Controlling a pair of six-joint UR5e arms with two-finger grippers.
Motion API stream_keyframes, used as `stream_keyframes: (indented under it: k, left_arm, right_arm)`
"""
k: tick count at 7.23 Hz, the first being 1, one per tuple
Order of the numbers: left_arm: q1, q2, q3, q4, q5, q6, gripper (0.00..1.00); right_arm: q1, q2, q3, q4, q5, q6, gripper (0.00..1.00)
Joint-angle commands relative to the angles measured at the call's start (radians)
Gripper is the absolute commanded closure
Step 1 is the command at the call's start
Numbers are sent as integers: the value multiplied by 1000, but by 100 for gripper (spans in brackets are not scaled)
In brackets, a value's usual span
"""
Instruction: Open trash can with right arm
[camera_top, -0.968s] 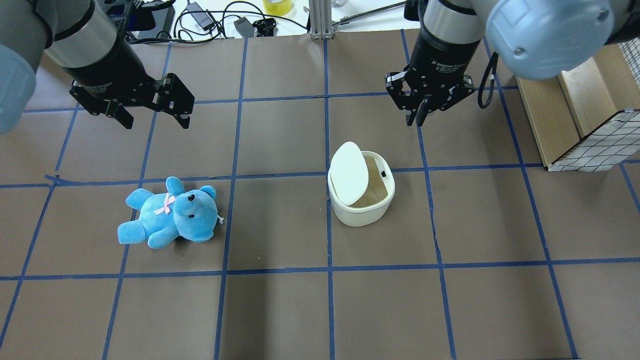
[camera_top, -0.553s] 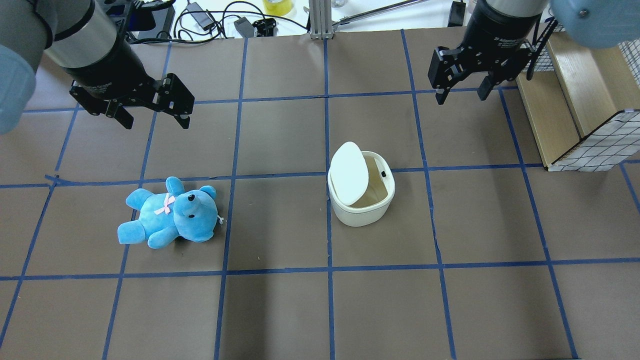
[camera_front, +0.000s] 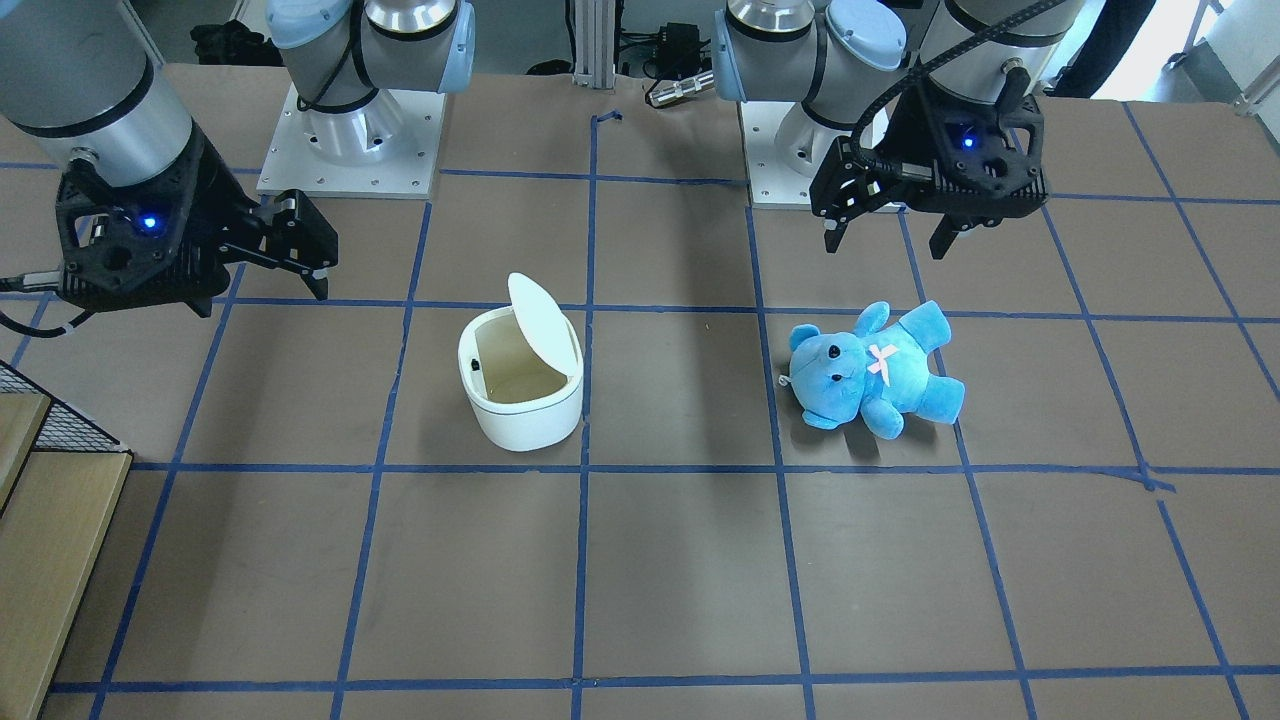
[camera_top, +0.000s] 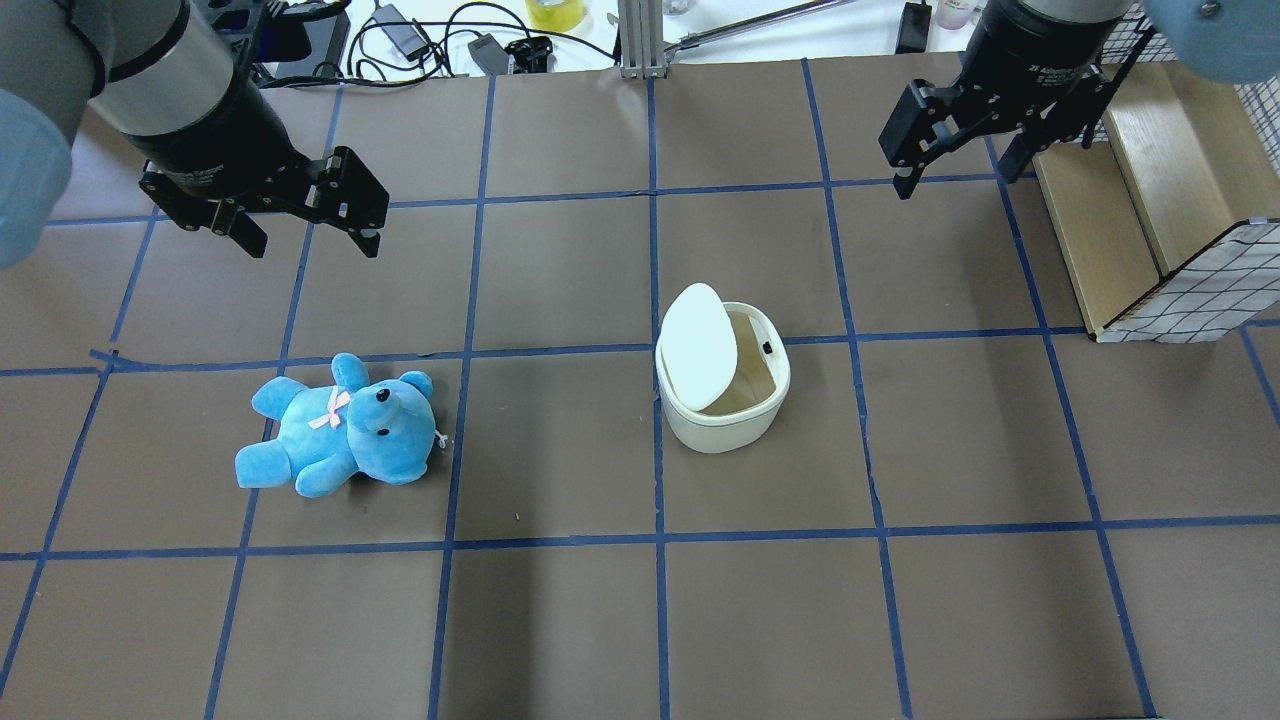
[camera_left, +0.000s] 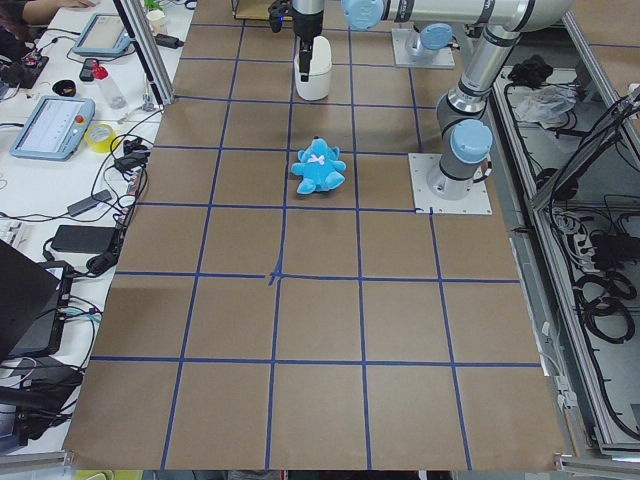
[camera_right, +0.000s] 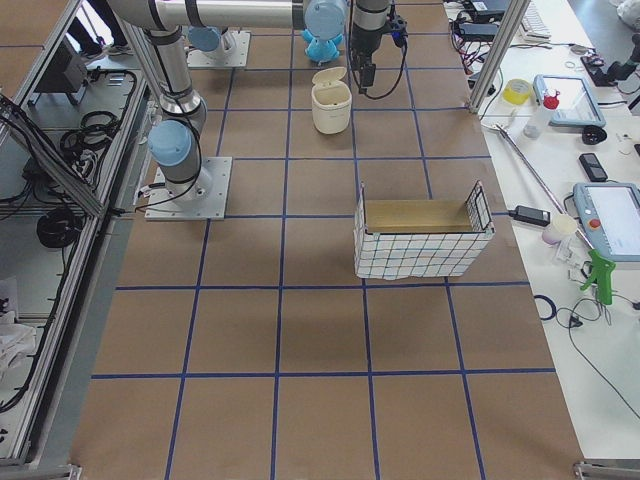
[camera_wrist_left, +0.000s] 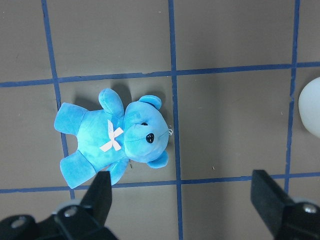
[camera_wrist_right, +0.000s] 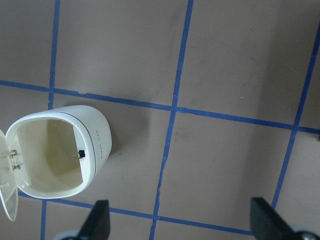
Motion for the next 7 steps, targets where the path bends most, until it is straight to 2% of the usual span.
stream_keyframes:
  k: [1, 7]
  left_arm:
    - [0, 0, 0, 0, 0, 0, 0]
    - [0, 0, 0, 0, 0, 0, 0]
  right_arm:
    - [0, -7, -1, 2, 3, -1, 0]
    - [3, -23, -3, 32, -3, -93, 0]
